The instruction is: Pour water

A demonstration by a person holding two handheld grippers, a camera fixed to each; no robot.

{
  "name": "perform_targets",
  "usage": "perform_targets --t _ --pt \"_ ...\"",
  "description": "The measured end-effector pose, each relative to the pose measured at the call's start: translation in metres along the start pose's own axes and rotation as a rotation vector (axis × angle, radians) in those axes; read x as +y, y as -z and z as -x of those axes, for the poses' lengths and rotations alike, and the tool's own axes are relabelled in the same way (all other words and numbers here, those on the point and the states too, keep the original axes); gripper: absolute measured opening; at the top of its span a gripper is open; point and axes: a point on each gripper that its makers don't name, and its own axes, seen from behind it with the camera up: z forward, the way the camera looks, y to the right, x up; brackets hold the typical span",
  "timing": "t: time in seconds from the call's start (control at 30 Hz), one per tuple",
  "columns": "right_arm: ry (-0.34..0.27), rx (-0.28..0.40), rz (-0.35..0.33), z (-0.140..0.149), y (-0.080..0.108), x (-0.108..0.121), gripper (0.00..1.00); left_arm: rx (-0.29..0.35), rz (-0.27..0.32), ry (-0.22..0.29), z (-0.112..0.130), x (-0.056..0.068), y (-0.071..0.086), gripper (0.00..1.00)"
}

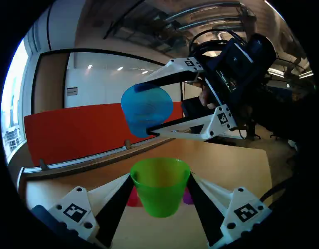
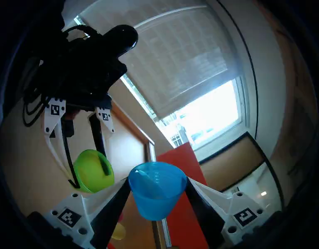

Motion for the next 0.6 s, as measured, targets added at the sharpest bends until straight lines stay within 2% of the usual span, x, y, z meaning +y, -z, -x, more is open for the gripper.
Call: perform_targets --t 0.6 --pt "0.036 -0.002 -0.019 -0.0008 -0.0037 -0.0049 0.93 -0.003 0.002 0.002 0.0035 -0.0004 0.0001 0.87"
